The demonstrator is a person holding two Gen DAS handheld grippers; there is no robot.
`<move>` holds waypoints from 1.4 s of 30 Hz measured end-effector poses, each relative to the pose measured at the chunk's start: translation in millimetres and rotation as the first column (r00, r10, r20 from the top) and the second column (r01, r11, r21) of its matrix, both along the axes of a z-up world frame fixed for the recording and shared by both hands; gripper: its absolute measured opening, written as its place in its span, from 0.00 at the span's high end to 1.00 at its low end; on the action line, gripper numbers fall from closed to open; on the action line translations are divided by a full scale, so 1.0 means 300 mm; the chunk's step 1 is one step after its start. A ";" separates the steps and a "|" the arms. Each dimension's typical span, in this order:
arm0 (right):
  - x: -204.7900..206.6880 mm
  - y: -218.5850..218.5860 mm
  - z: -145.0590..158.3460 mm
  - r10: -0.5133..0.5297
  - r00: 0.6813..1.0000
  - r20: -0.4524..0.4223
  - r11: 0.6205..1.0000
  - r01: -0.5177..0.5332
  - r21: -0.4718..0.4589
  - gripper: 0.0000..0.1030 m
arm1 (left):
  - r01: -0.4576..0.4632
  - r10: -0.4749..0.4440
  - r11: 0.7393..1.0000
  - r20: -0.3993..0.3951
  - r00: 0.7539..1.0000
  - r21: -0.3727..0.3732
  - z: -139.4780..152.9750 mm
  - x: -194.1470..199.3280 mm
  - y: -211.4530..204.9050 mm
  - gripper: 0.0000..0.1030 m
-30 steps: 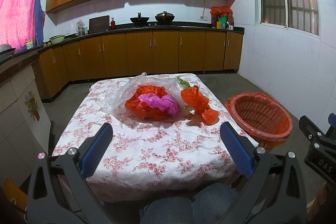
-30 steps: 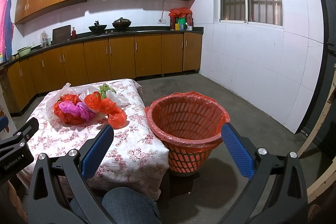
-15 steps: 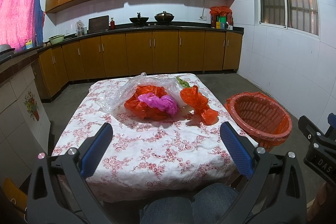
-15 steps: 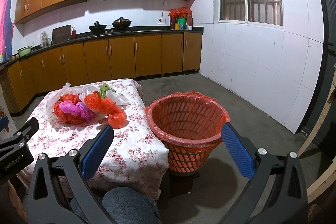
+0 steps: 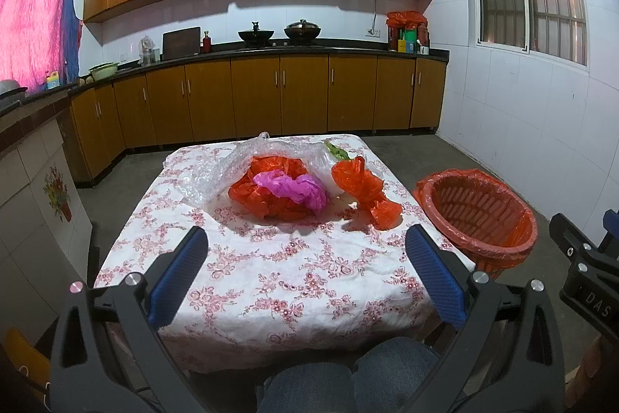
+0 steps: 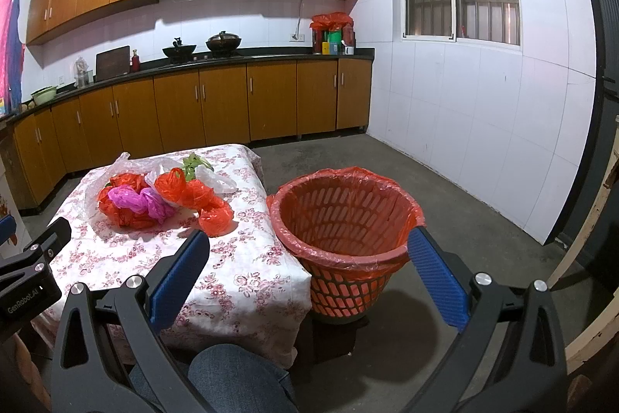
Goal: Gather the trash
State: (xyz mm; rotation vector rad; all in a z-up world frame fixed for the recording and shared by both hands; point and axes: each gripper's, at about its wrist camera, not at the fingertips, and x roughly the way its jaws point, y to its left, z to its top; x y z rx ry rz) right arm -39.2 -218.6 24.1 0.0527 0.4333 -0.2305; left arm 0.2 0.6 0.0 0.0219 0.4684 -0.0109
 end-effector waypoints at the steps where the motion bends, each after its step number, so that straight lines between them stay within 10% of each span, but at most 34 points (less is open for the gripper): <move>1: 0.000 0.001 0.000 0.000 1.000 0.000 1.000 0.000 0.000 0.02 | 0.000 0.000 1.000 0.000 1.000 0.000 0.000 0.000 0.000 0.04; 19: 0.062 0.003 -0.026 0.027 0.999 -0.023 1.000 -0.027 0.014 0.02 | -0.033 0.032 0.999 -0.022 0.999 -0.038 -0.019 0.012 0.028 0.04; 42: 0.746 0.217 -0.315 0.301 0.920 -0.250 0.953 -0.282 0.109 0.16 | -0.263 0.259 0.963 -0.086 0.962 -0.051 -0.154 0.442 0.420 0.04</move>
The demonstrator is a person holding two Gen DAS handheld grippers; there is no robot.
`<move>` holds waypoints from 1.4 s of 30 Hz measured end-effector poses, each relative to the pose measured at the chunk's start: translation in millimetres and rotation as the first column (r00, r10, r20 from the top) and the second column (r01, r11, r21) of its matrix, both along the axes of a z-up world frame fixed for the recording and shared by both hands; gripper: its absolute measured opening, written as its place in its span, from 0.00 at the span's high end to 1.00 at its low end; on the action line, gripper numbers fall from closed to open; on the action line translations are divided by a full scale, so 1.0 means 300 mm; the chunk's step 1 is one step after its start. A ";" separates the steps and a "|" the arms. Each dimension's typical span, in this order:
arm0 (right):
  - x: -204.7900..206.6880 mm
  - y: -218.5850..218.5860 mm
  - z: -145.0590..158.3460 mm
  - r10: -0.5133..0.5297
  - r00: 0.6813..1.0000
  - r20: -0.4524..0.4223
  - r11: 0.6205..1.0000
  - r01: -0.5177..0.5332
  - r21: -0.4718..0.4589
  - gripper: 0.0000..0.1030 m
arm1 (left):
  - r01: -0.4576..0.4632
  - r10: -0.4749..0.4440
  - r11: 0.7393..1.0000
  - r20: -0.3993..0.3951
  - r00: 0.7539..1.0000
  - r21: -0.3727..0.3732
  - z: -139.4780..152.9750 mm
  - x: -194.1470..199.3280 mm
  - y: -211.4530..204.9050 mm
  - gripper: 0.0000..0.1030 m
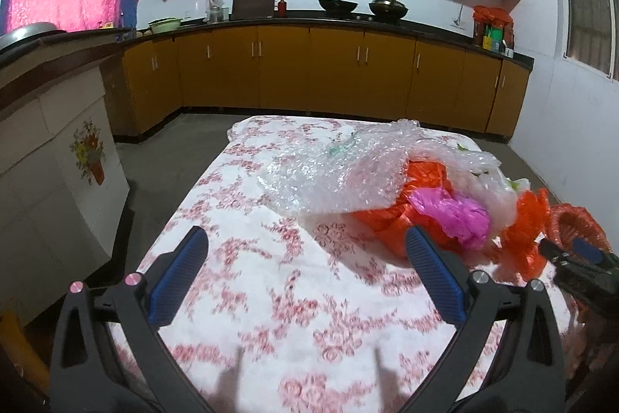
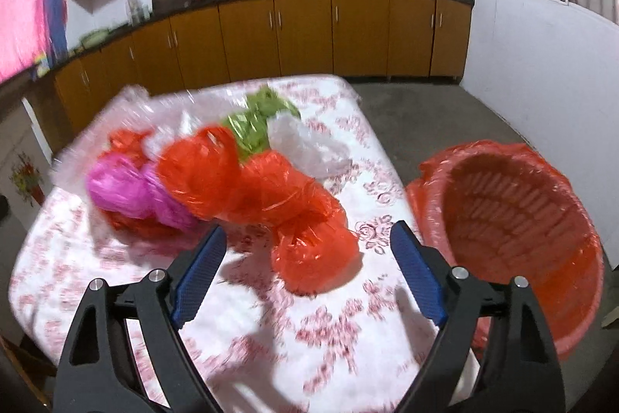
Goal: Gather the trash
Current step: 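Grasp the red plastic bag with the right gripper while the left gripper grasps bubble wrap, then carry the red bag and bubble wrap into the red basket and release both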
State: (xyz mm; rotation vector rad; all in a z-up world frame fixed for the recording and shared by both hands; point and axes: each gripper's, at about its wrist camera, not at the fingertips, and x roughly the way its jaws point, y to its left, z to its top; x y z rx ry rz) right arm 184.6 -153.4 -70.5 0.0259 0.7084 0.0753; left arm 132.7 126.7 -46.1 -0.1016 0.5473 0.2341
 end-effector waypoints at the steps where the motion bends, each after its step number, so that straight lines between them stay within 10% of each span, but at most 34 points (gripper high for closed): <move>1: 0.021 0.004 -0.022 -0.002 1.000 -0.022 1.000 0.002 -0.007 0.16 | 0.008 -0.008 1.000 -0.001 1.000 -0.001 -0.005 0.019 -0.001 0.04; 17: 0.092 -0.006 -0.100 0.028 0.990 -0.135 0.999 -0.023 0.036 0.71 | 0.091 -0.090 0.995 -0.020 0.996 0.047 -0.059 0.255 -0.065 0.25; 21: 0.090 -0.025 -0.095 0.032 0.990 -0.137 0.997 -0.023 0.069 0.76 | 0.094 -0.092 0.993 -0.029 0.995 0.065 -0.075 0.286 -0.063 0.34; 31: 0.038 -0.055 -0.075 0.034 0.991 -0.126 0.996 -0.022 0.089 0.79 | 0.147 -0.147 0.989 -0.025 0.989 0.011 -0.062 0.291 -0.033 0.96; 42: -0.012 -0.090 -0.009 0.027 0.996 -0.090 0.994 -0.018 0.103 0.80 | 0.181 -0.180 0.983 0.006 0.984 -0.041 0.020 0.207 0.015 0.97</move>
